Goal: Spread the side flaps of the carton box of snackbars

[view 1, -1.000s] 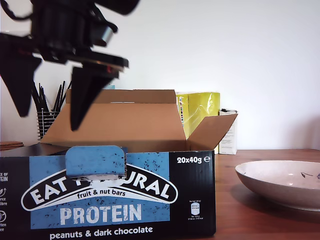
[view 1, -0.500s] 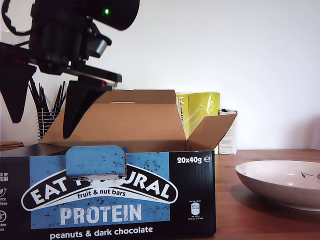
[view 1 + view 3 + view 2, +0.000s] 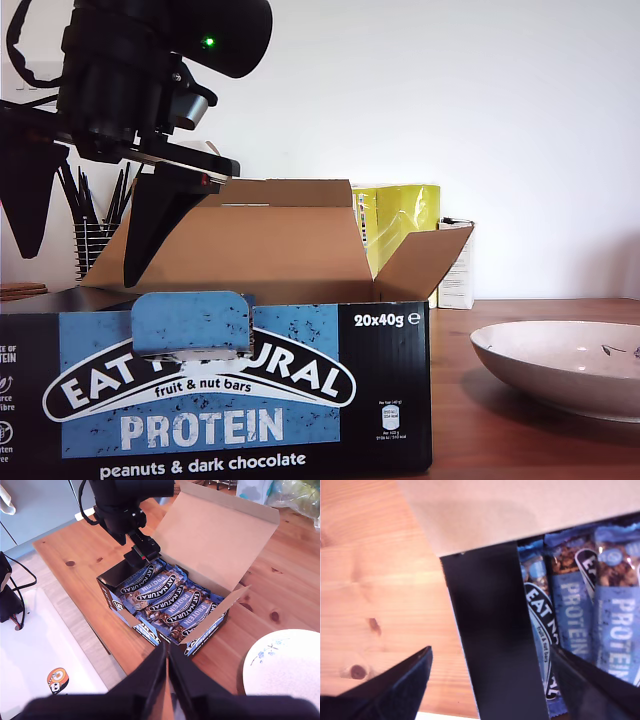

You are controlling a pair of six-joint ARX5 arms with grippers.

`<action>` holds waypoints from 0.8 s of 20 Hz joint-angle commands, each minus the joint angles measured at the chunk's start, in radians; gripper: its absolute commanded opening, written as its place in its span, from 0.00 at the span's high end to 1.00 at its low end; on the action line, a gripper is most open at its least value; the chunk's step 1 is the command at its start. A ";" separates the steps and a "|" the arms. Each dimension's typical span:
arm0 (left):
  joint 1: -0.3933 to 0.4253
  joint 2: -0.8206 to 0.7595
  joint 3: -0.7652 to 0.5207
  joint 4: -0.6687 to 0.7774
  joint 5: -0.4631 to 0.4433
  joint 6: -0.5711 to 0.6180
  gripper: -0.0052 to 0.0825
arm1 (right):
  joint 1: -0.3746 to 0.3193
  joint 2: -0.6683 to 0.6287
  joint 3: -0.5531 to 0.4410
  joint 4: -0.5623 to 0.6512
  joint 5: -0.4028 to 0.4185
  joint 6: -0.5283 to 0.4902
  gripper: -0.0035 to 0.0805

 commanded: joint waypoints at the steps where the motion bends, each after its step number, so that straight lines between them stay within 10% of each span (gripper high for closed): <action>1: 0.006 0.013 -0.012 0.015 0.018 0.002 0.16 | 0.005 -0.002 0.006 0.010 -0.001 -0.010 0.97; 16: 0.039 0.091 -0.012 -0.009 0.013 0.029 0.16 | 0.005 -0.002 0.006 -0.002 -0.004 -0.014 0.97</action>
